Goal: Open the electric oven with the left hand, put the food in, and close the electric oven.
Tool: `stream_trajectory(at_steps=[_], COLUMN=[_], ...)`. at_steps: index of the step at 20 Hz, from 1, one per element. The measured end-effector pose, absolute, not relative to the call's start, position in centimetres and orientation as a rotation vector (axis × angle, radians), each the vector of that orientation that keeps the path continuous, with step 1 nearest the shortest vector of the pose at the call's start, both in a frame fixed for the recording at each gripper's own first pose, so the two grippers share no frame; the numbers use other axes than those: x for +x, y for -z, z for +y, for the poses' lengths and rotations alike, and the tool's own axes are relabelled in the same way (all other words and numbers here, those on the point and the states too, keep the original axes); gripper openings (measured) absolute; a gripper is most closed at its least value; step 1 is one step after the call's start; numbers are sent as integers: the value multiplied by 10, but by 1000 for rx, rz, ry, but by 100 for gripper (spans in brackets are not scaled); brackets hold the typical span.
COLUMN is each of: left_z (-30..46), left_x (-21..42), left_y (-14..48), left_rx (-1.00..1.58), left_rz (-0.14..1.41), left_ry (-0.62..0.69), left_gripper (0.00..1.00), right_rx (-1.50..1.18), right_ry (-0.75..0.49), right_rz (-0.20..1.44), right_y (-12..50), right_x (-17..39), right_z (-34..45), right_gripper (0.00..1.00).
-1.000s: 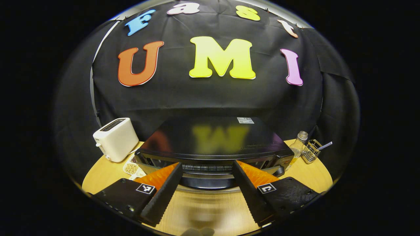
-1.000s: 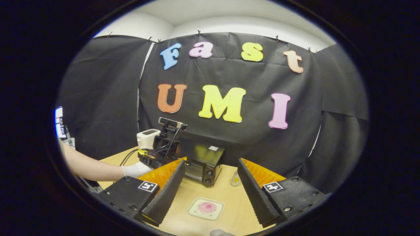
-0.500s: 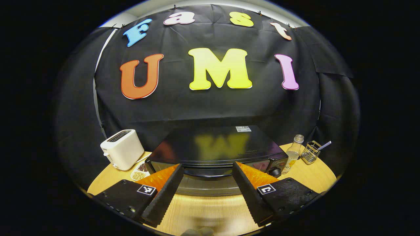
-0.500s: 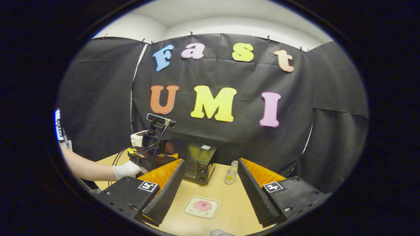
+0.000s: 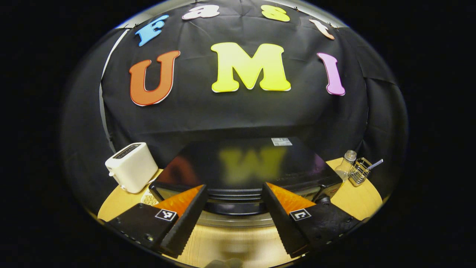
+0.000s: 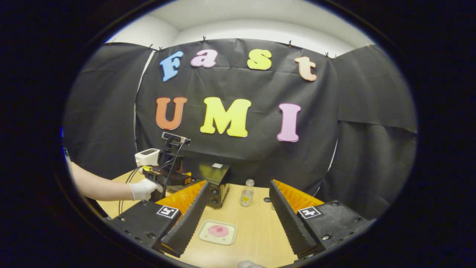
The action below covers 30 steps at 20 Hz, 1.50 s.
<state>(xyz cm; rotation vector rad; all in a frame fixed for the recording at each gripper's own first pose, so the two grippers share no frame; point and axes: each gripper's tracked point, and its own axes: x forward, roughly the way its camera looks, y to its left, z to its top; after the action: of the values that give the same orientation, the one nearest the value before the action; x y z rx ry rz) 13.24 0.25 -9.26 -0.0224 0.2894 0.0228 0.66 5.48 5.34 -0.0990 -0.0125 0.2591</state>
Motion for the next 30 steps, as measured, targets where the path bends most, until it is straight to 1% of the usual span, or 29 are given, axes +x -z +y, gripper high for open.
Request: stream_trajectory(at_steps=[5,8,10,13,17,20,22,23,25,27,30], left_z=[3,4,3,3,-1,8,8,12,17,9,6], left_x=[111,80,47,12,-16,-31,-29,-28,-17,8,49], left_y=[98,111,136,180,237,267,252,235,188,145,108], left_rx=[-16,-18,-3,41,27,29,-18,-2,42,32,16], left_rz=[291,304,327,385,482,536,483,441,309,234,180], left_ry=[-17,7,16,25,45,13,4,-8,-19,0,-3], left_gripper=[95,95,95,94,95,97,98,97,97,96,97], right_rx=[-103,-88,-91,-96,-95,-92,-85,-82,-84,-76,-63], right_ry=[-260,-265,-263,-251,-221,-198,-188,-182,-175,-167,-167], right_rz=[-8,-3,2,16,53,89,109,105,120,123,134], right_y=[-48,-45,-40,-29,-6,11,18,18,21,21,23], right_x=[2,-1,-2,-3,-5,-5,-5,-3,3,10,15], right_z=[59,62,64,65,61,52,45,40,32,25,21], right_gripper=[100,100,100,100,100,100,100,100,100,100,100])
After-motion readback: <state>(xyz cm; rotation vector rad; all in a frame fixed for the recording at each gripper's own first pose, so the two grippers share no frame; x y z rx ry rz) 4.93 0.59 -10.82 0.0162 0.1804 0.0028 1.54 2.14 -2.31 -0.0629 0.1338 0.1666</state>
